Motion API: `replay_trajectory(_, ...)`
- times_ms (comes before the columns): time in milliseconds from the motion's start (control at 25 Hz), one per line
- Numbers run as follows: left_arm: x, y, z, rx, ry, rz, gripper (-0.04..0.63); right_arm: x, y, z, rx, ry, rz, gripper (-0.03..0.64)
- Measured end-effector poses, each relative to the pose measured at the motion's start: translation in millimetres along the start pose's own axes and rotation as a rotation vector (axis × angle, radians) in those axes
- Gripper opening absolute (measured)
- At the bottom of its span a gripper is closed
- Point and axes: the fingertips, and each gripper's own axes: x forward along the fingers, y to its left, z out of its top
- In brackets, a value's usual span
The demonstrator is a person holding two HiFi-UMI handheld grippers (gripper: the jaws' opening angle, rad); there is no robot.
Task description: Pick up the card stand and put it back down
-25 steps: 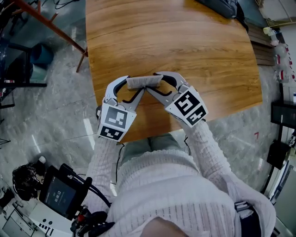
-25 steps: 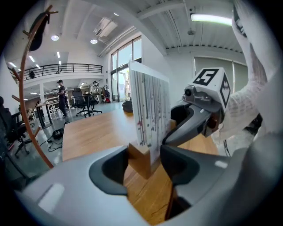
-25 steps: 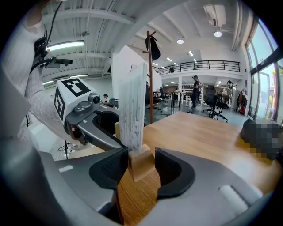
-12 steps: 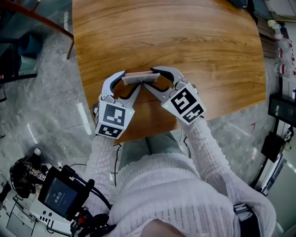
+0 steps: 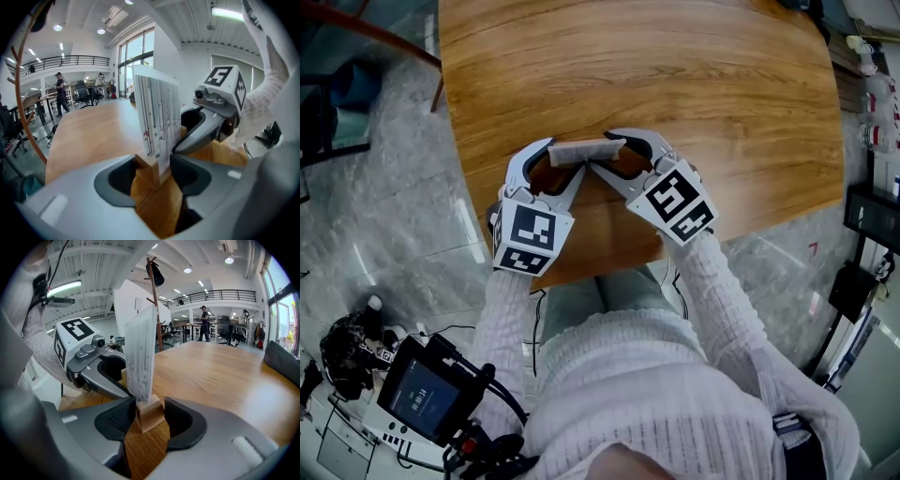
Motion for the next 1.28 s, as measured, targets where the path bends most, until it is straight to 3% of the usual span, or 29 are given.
replay_trajectory(240,23.5,4.5,-13.4,-0.031,-0.013,-0.006,0.233,16.5,-13.6,-17.0,0.023,-0.010,-0.001,0.199)
replay_trajectory(440,19.7,7.2,-8.5,-0.051,-0.038,0.026,0.227,12.1,-17.0,-12.5,0.029,-0.032,-0.060,0.199)
replay_trajectory(880,-44.5,3.3,20.5,-0.114,-0.120,0.080,0.190,-47.6,-2.0,22.8,0.076,-0.151,-0.132,0.206)
replay_trajectory(1040,-49.6,-0.8,24.6,-0.102,-0.140,0.055,0.126,-61.6,-4.2,32.0,0.063,-0.207,-0.166,0.150)
replay_trajectory(1160,-46.0,-6.5,35.5,-0.088,-0.186,0.020,0.118,-67.4,-3.1,44.5,0.049,-0.261,-0.148,0.127)
replay_trajectory(1280,-54.5,-23.3,53.7,-0.008,-0.226,0.029,0.078,-79.6,9.2,58.2,0.032,-0.304,-0.128,0.121)
